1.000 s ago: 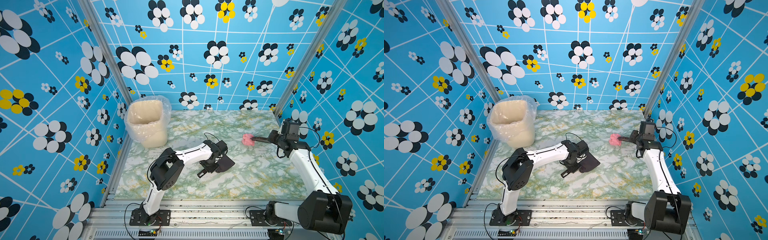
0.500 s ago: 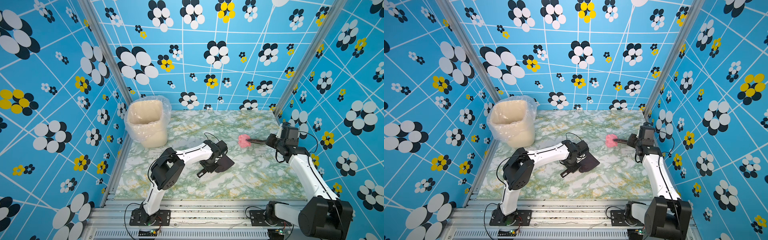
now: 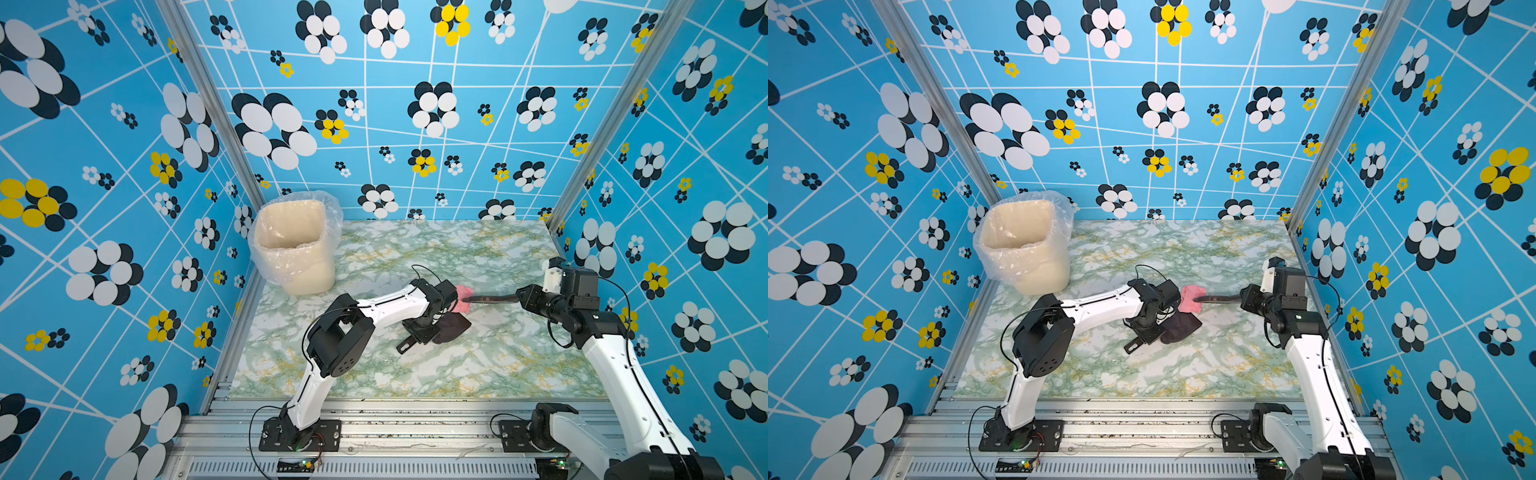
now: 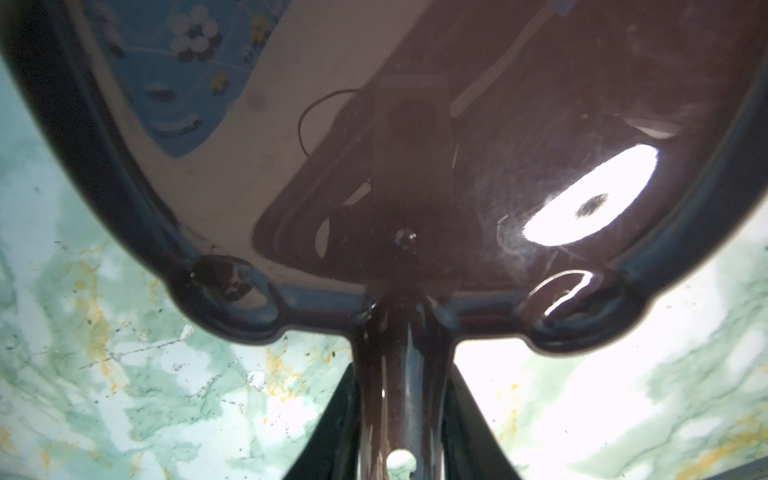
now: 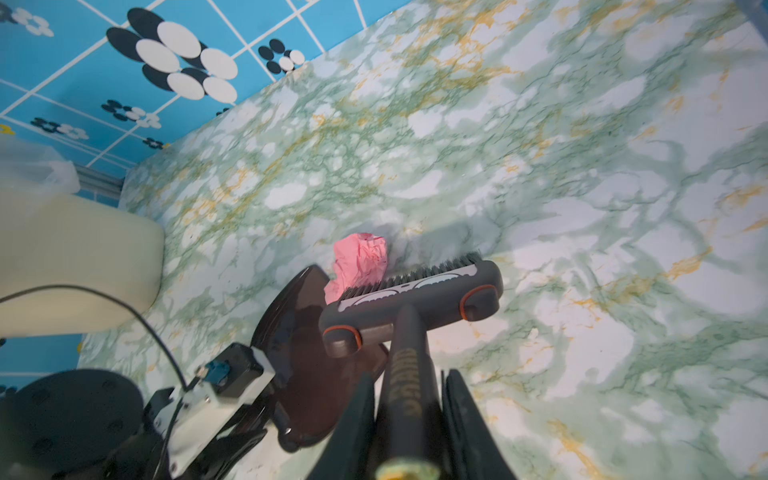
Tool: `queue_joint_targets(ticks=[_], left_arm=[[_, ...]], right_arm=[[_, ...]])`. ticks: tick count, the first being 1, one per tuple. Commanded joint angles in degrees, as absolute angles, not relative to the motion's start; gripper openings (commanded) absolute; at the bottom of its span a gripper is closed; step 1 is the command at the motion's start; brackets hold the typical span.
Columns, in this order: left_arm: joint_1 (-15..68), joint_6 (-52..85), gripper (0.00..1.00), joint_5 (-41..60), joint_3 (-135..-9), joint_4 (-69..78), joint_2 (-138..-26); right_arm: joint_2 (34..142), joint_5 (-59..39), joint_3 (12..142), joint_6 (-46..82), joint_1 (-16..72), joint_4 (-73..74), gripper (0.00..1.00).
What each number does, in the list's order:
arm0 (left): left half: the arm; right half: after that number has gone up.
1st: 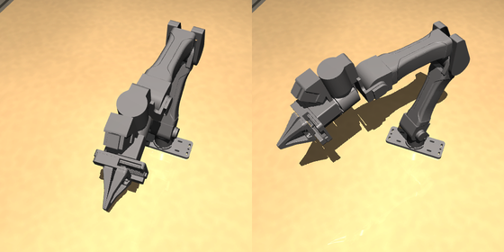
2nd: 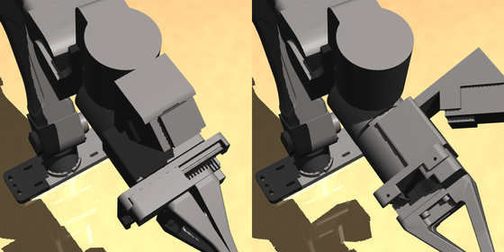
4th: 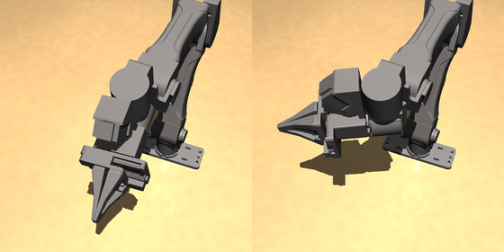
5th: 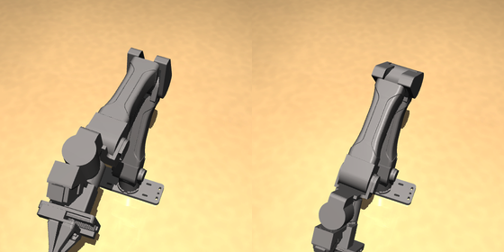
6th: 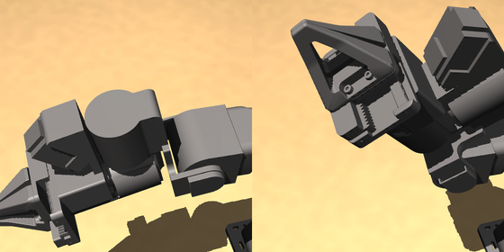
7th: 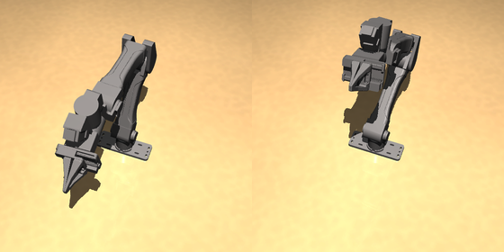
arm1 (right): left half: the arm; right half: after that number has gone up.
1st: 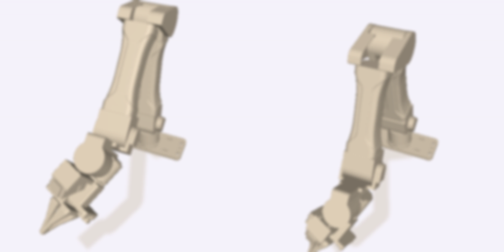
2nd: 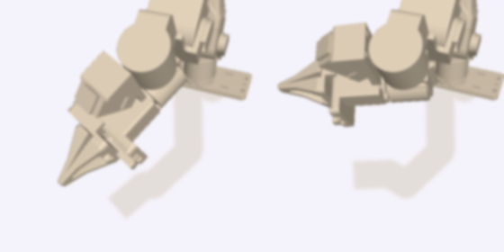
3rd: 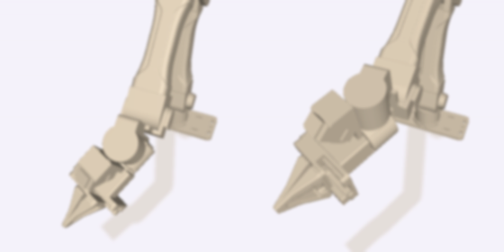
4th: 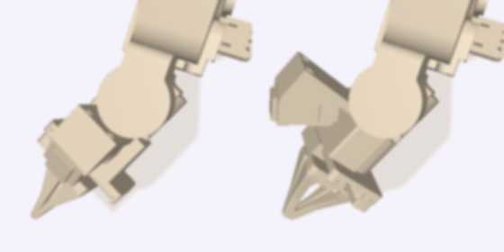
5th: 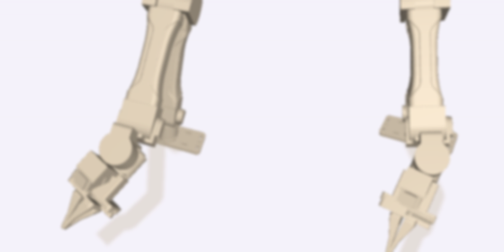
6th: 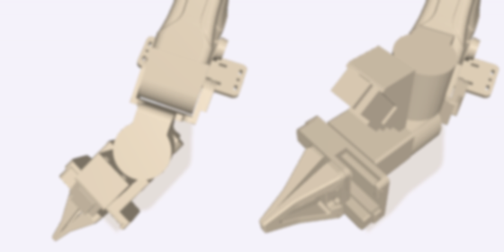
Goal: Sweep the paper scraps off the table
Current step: 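Sweep the pink scrap with the right brush onto the dustpan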
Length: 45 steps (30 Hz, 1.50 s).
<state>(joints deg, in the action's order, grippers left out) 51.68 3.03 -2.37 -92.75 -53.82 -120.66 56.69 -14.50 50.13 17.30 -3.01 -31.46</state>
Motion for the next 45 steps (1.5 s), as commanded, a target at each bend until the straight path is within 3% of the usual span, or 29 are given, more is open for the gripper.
queue_joint_targets(ticks=[1,12,26,32,45], left_arm=[[51.68,2.64,0.0,-3.1,-94.09,-55.67,-121.82],[51.7,2.9,0.0,-3.28,-93.13,-55.7,-121.4],[51.77,3.34,0.0,-3.74,-93.12,-55.54,-120.85],[51.78,3.34,0.0,-3.66,-93.2,-55.55,-120.85],[51.8,3.38,0.0,-3.98,-92.5,-55.12,-120.36]], right_arm=[[54.44,-19.97,49.73,15.44,-2.4,-34.74,0.0],[50.77,-10.86,52.55,20.07,-2.37,-27.45,0.0],[62.2,2.65,56.32,23.58,-2.37,-16.61,0.0],[65.91,3.65,57.39,22.96,-2.37,-15.11,0.0],[65.98,-3.63,53.85,19.9,-2.11,-19.31,0.0]])
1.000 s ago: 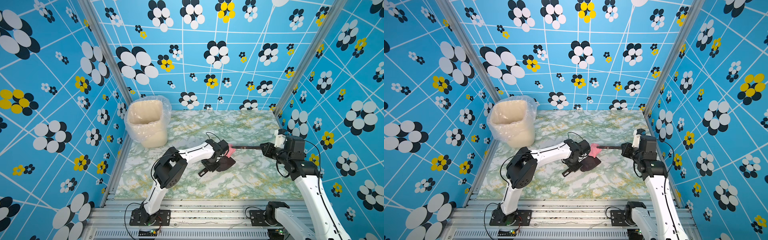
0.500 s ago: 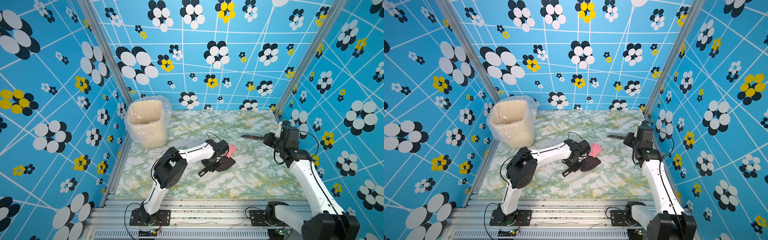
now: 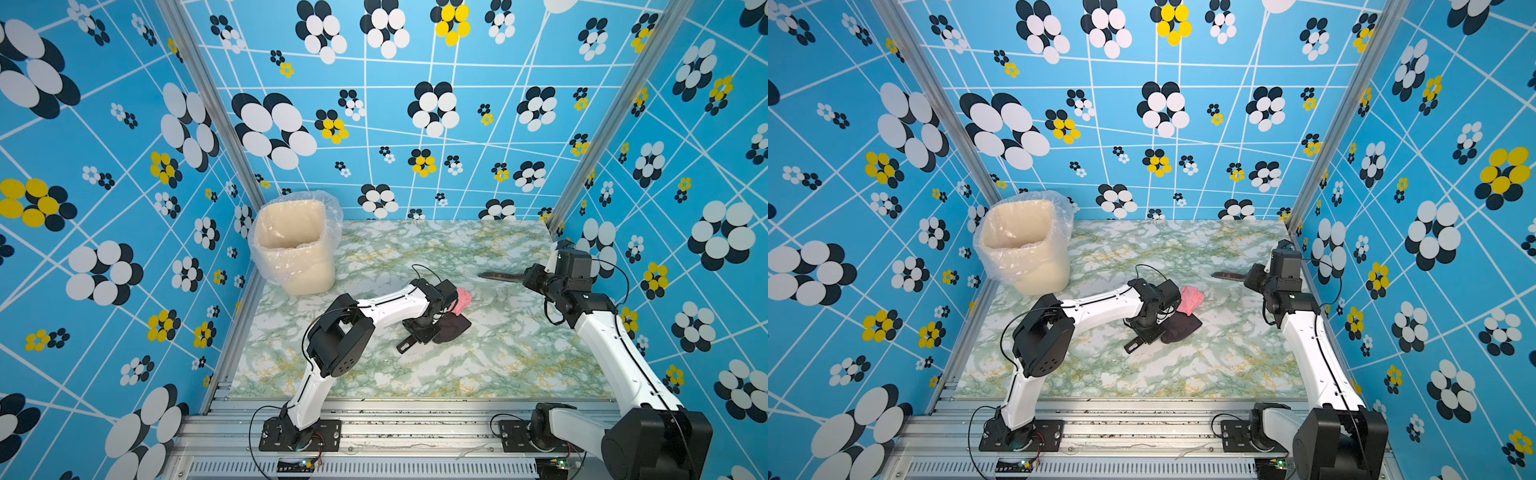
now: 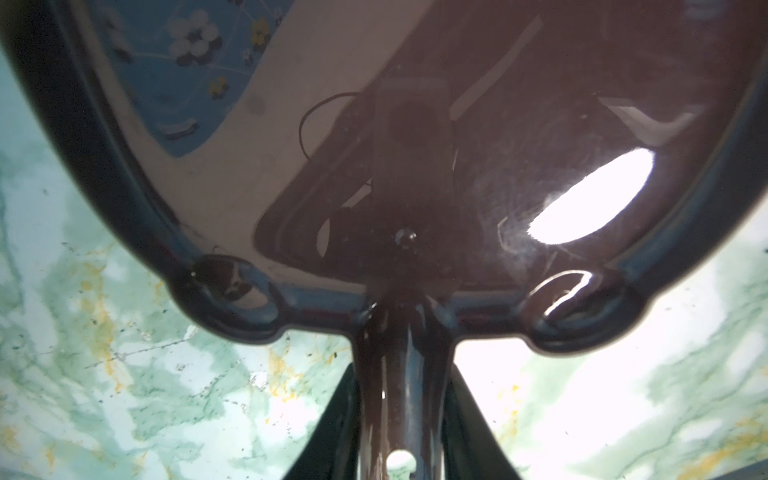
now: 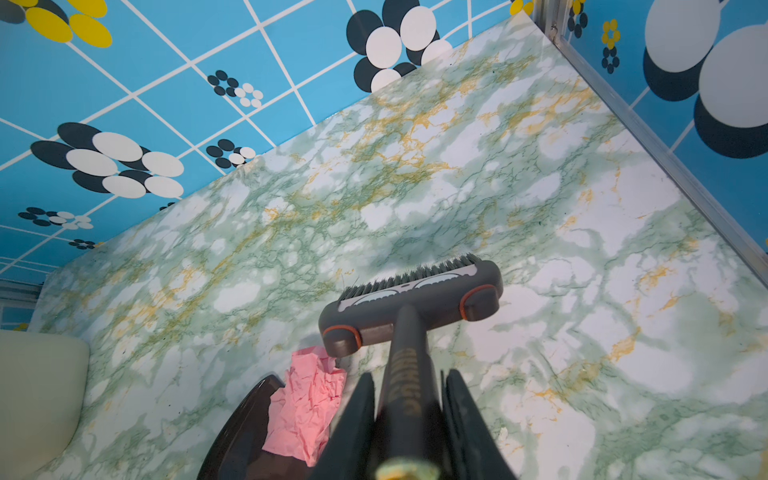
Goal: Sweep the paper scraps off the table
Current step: 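Sweep the pink scrap with the right brush onto the dustpan, then lift the loaded dustpan to the bin with left gripper while right brush withdraws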
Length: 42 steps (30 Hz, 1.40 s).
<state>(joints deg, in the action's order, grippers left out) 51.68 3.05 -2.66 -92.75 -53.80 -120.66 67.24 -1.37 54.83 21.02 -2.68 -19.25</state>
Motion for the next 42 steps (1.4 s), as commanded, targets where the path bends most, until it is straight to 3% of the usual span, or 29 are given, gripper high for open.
queue_joint_targets(ticks=[1,24,42], left_arm=[[51.8,3.34,0.0,-4.03,-92.61,-55.17,-120.26],[51.81,3.6,0.0,-4.59,-91.94,-55.01,-119.74],[51.86,5.26,0.0,-1.15,-85.79,-46.59,-113.59]], right_arm=[[65.75,-3.77,53.45,19.93,-2.0,-19.28,0.0],[60.65,-19.95,50.71,14.36,2.72,-31.63,0.0],[47.77,4.14,49.19,24.51,2.16,-30.03,0.0]])
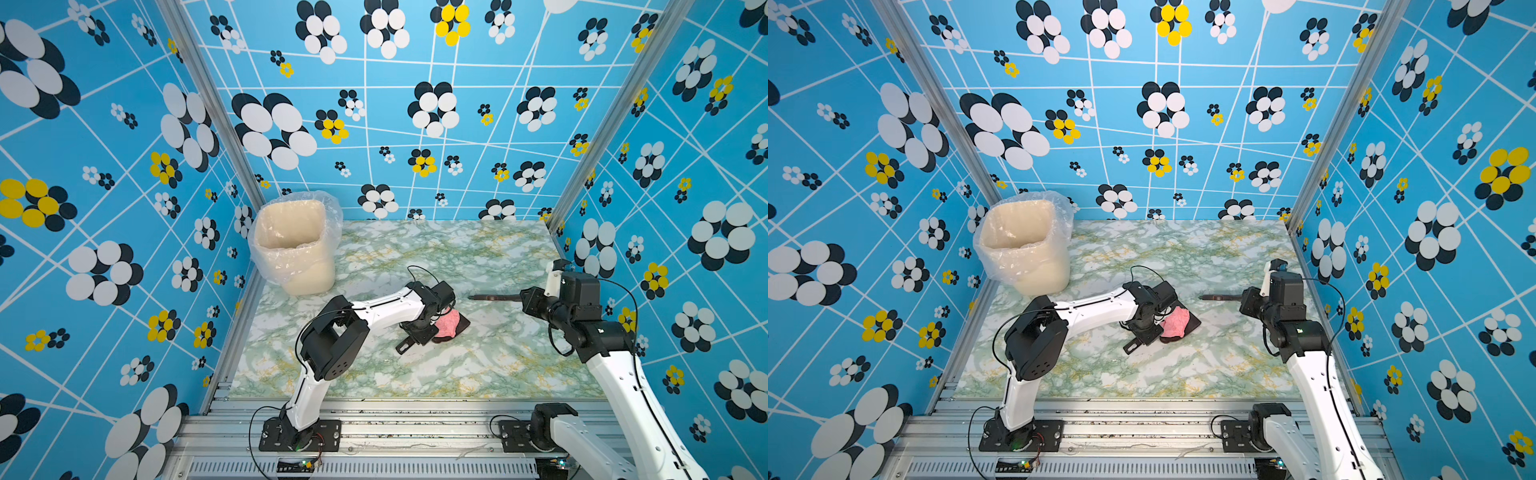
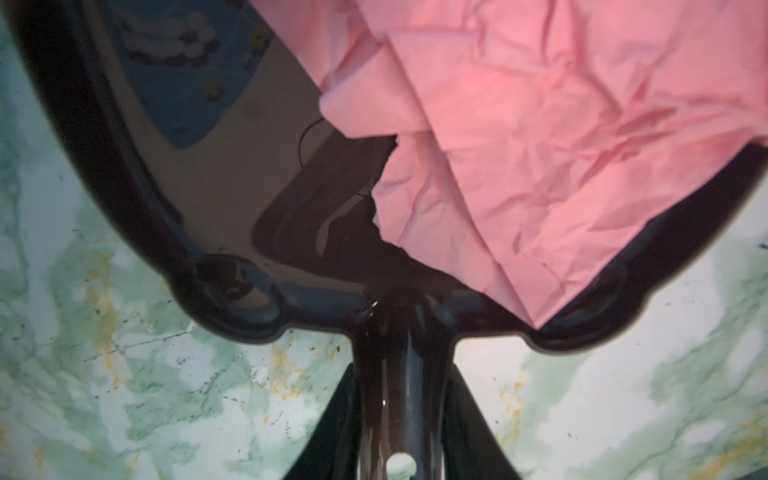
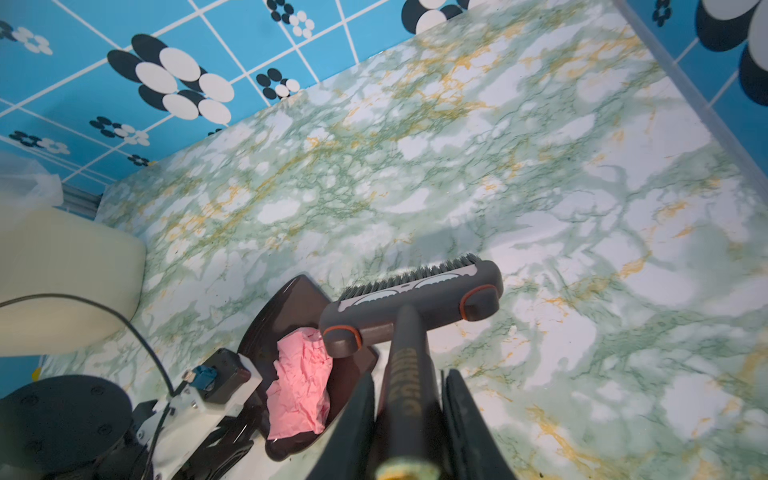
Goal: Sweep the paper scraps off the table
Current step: 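Lift the loaded dustpan to the bin with left gripper while right brush withdraws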
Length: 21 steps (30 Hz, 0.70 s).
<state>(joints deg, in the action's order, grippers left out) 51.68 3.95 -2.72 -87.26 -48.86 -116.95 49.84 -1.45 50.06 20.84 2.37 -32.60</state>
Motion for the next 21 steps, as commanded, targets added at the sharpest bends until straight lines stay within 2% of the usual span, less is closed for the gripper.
queue_joint_targets(ticks=[1,21], left_arm=[[51.86,5.4,0.0,-0.97,-85.5,-46.14,-113.1],[47.14,4.66,0.0,-0.3,-89.11,-55.58,-99.72]], right_arm=[[47.35,4.52,49.03,24.82,2.11,-29.81,0.0],[42.36,6.02,46.92,27.8,-1.06,-31.05,0.0]])
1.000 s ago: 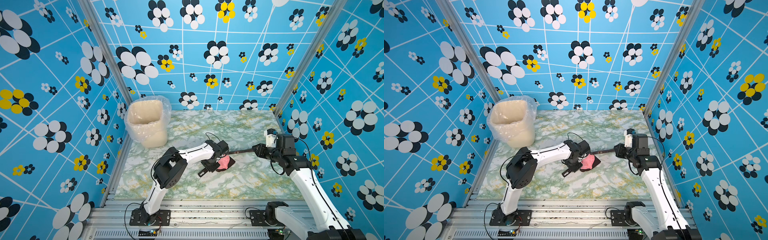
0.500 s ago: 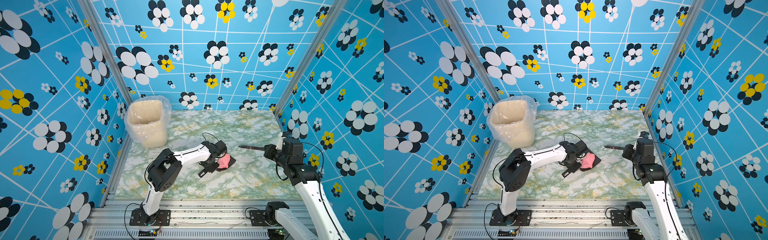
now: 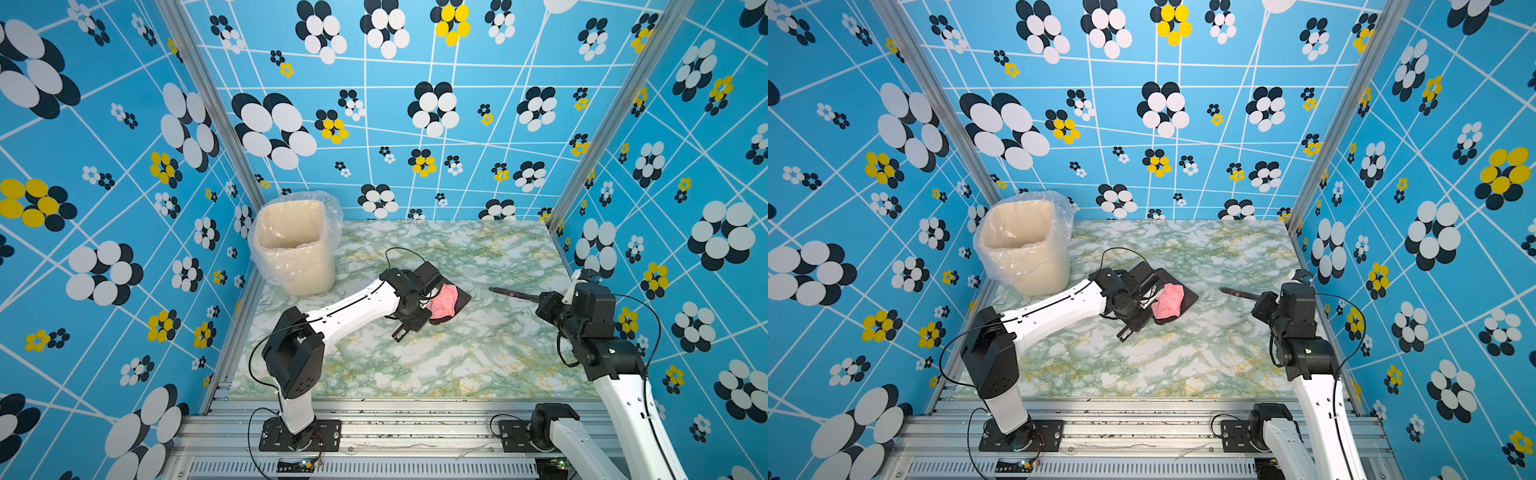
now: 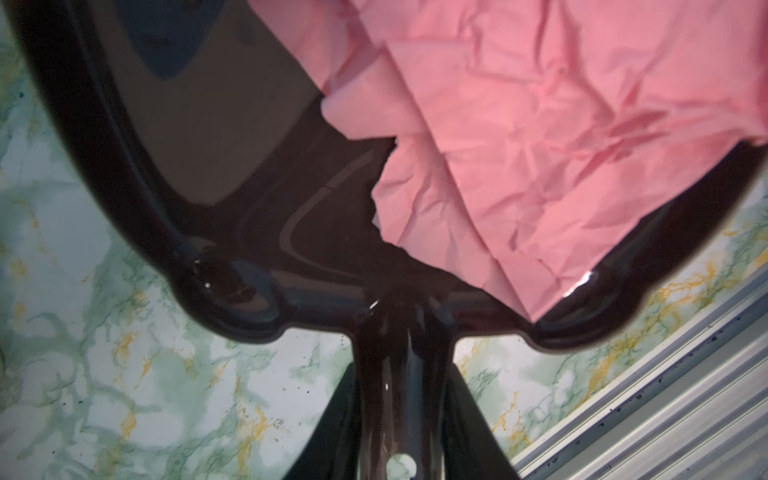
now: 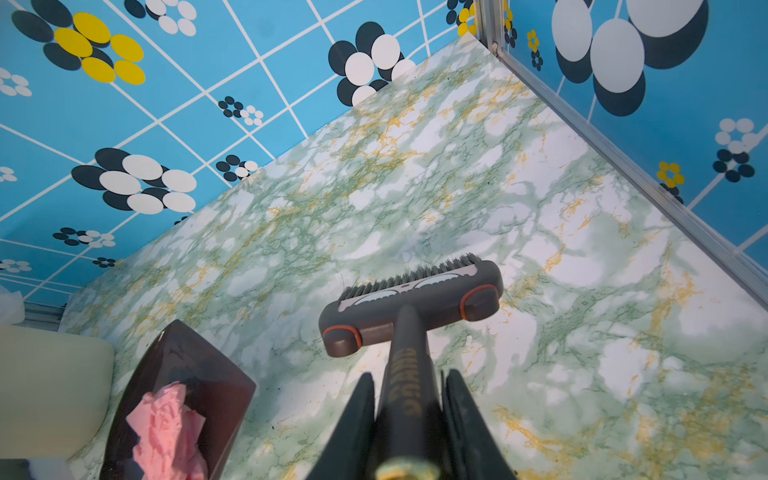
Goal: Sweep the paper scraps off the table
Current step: 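Lift the loaded dustpan to the bin with left gripper while right brush withdraws, then tip the dustpan over the cream bin with the left gripper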
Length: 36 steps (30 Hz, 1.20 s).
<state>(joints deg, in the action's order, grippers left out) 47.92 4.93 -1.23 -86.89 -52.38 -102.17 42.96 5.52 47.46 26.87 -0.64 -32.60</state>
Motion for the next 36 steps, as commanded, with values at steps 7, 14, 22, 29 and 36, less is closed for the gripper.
queue_joint_targets(ticks=[7,14,22,29,36], left_arm=[[45.49,4.13,0.0,-0.49,-91.35,-57.89,-96.06],[42.18,4.13,0.0,1.27,-94.56,-59.92,-93.85],[37.67,3.09,0.0,1.44,-99.83,-63.34,-90.14],[30.41,2.34,0.0,2.18,-106.59,-68.7,-88.72],[21.23,1.45,0.0,8.12,-113.55,-70.77,-88.86]], right_arm=[[43.15,4.54,46.07,27.93,-1.17,-29.93,0.0],[43.57,3.56,45.67,27.75,-1.23,-29.44,0.0],[44.9,1.72,44.91,27.95,-1.23,-27.67,0.0],[45.63,0.53,44.06,28.22,-1.23,-26.21,0.0],[46.58,-0.5,43.69,28.52,-1.23,-24.99,0.0]])
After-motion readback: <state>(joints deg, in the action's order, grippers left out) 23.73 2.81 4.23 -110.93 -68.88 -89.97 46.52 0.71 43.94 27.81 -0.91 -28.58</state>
